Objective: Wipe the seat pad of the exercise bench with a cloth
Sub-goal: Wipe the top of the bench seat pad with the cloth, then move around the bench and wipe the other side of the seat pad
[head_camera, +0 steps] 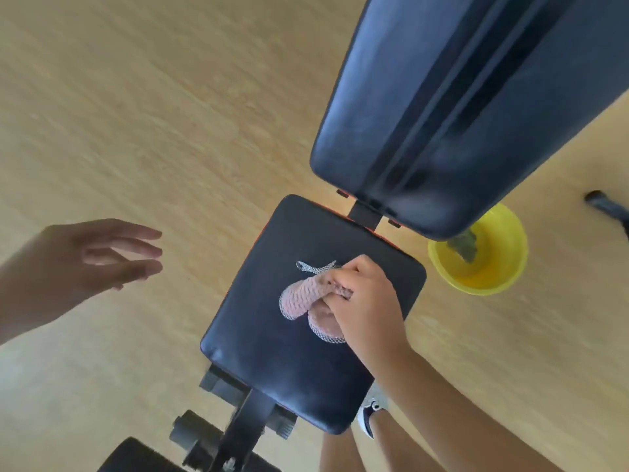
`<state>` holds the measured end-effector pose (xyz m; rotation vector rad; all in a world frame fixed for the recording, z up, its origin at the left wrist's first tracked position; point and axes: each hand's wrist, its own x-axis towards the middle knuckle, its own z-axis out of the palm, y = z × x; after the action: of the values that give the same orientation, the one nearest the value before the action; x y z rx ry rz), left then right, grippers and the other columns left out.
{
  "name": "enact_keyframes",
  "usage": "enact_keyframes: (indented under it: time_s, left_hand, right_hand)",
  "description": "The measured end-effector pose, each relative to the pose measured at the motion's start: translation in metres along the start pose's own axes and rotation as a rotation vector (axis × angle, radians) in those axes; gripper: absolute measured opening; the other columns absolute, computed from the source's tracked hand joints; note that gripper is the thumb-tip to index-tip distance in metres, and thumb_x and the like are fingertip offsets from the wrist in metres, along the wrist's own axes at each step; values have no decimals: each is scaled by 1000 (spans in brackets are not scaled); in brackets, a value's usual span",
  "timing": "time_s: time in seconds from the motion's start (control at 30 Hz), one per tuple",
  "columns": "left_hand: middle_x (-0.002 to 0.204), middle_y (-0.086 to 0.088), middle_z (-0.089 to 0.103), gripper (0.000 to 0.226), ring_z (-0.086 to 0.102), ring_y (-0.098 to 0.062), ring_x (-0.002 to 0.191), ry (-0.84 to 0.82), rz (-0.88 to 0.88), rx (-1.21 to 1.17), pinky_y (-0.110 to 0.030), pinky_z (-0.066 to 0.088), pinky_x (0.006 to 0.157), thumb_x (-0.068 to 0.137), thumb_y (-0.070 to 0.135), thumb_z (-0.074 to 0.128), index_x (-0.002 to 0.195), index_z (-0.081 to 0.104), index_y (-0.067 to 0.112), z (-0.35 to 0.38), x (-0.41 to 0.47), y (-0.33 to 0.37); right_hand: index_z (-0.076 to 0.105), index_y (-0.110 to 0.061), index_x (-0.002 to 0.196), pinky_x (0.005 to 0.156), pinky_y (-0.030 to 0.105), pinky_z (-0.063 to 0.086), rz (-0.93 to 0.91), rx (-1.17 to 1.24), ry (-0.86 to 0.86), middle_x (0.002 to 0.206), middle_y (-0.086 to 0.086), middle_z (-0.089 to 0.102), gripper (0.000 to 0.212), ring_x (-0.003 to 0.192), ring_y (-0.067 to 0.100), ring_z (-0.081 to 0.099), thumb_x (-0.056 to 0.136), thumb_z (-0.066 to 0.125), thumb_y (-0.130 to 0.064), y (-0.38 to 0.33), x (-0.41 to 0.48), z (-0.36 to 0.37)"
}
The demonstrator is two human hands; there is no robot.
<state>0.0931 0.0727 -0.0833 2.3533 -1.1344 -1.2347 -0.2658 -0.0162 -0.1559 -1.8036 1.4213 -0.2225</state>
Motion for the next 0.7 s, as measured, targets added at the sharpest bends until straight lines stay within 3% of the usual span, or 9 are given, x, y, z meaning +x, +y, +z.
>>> enact_keyframes:
  time_s: [0.03,0.1,0.23,0.3,0.37,0.47,0.57,0.63,0.7]
  left_hand:
    - [114,27,80,79,81,-2,88,-5,28,46,-50,63,84,61,83,80,131,68,48,-5,1,16]
    - [111,34,78,82,79,6,84,-89,71,149,-44,63,83,56,88,77,130,67,53,0,5,68]
    - [109,39,74,64,77,6,80,-196,230,247,-36,63,72,57,85,76,117,67,63,34,1,182]
    - [106,42,72,49,75,10,79,-197,283,227,-34,62,71,62,71,82,109,68,64,49,3,229]
    - [103,45,71,45,72,13,76,-173,314,219,-32,60,72,68,57,88,108,69,62,67,2,260]
    - [102,43,73,43,71,14,79,-162,342,207,-21,59,66,68,48,91,105,72,58,111,4,294]
    - [99,42,73,48,71,15,77,-231,393,215,-3,51,66,64,54,90,107,71,57,177,5,335]
    - [105,42,72,51,73,13,82,-325,430,215,-3,50,70,61,65,83,109,71,57,229,0,364]
    - [110,35,74,47,74,10,84,-416,458,215,-5,52,69,64,64,83,108,70,57,285,-11,387]
  right_hand:
    - [76,-16,84,78,18,52,4,16,26,93,-4,52,17,92,16,54,83,73,0,-8,7,-11]
    - [77,-15,90,83,5,40,49,62,116,98,-4,49,16,96,14,49,85,72,0,-16,15,-44]
    - [66,-11,88,89,30,45,126,93,238,103,2,45,9,99,23,52,96,68,-15,-19,21,-97]
    - [68,-5,97,94,33,45,189,71,311,107,4,43,10,104,25,50,97,67,-15,-10,20,-120]
    - [69,-3,109,95,23,45,214,113,322,108,1,42,14,104,20,49,96,65,-8,7,13,-138]
    - [67,-16,127,89,1,40,189,306,422,110,-4,57,38,99,7,56,92,67,1,36,-10,-170]
    - [70,-22,115,84,21,51,224,361,585,101,-1,69,32,92,14,64,90,72,-2,86,-44,-199]
    - [75,-18,108,76,31,54,322,374,683,93,1,66,26,85,19,64,89,74,1,127,-72,-217]
    - [80,-12,99,71,31,55,432,366,758,87,1,63,24,77,18,63,84,78,7,167,-104,-235]
